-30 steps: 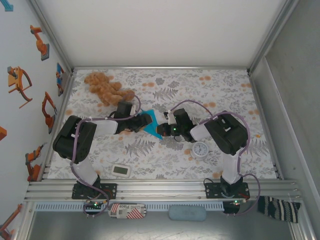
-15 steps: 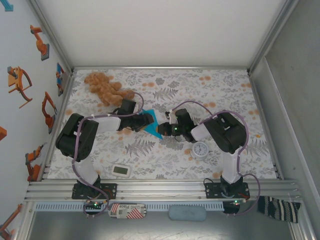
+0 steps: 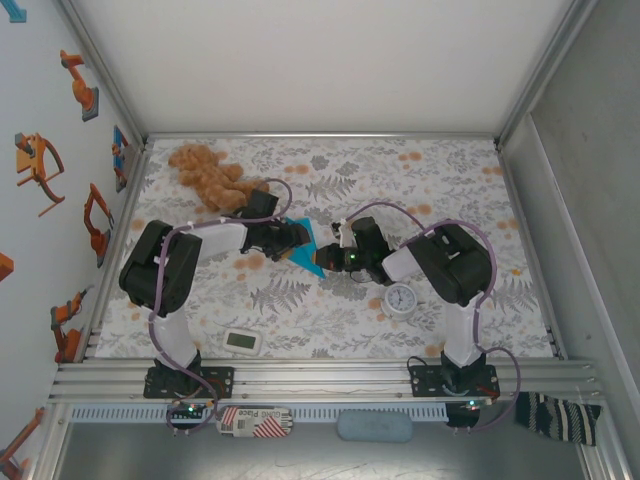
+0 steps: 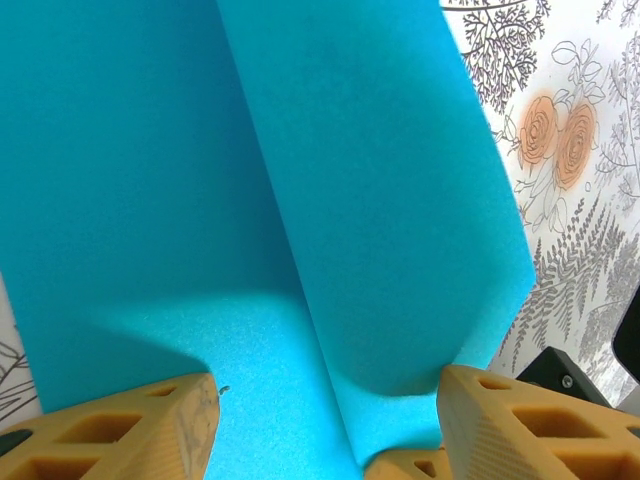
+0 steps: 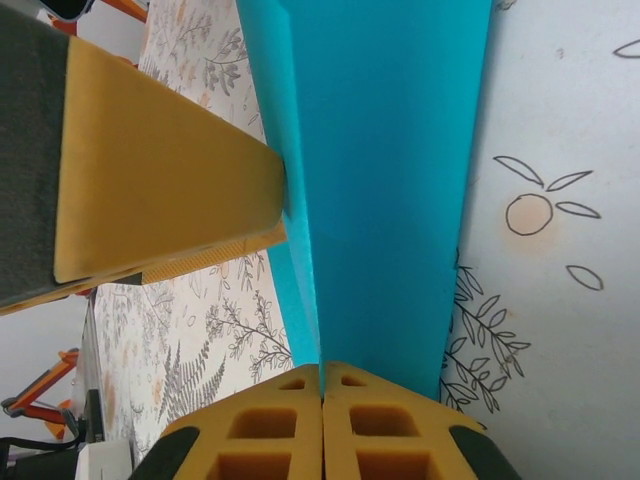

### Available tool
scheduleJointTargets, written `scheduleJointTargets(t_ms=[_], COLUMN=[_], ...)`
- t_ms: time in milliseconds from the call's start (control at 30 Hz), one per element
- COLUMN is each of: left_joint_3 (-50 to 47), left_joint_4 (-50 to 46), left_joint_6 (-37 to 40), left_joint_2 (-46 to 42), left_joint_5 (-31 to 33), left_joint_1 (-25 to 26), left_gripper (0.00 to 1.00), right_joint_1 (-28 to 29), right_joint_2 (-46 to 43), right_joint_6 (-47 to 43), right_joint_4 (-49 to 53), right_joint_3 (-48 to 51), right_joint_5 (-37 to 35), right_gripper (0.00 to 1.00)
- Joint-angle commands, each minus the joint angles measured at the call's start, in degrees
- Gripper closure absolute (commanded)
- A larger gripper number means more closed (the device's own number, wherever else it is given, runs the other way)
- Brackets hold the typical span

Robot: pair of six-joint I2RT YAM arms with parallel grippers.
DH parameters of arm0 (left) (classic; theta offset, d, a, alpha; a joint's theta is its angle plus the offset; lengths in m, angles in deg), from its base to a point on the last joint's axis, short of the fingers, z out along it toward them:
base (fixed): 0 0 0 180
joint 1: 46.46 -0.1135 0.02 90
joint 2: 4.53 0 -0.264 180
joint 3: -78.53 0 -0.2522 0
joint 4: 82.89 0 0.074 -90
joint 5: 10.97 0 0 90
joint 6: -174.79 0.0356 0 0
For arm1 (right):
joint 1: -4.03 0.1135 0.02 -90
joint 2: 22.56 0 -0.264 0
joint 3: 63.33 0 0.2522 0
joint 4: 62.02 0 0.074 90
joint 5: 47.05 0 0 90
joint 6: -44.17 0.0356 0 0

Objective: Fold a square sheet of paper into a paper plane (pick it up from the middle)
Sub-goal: Fourth fold the wing at the center of the table.

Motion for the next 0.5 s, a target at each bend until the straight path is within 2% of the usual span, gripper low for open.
scheduleJointTargets(t_ms=[0, 133, 467], left_joint_3=[-1.8, -0.8, 1.2], left_joint_4=[-9.8, -12.3, -16.6], left_joint_6=[1.2, 1.2, 0.7], left_joint_2=[5.4, 6.3, 8.4], left_joint_5=[6.1, 7.2, 9.2], left_joint_1=[0.5, 0.5, 0.9], left_gripper=[0.38, 0.37, 0.37], right_joint_1=[-0.5, -0.6, -0.6], right_joint_2=[-0.6, -2.2, -7.3], right_joint_6=[0.6, 0.4, -3.3], right_joint_4=[0.0, 1.6, 9.5], right_joint_3=[1.2, 1.4, 1.5], right_joint_5=[-0.3, -1.3, -6.1], right_gripper=[0.88, 0.82, 0.77])
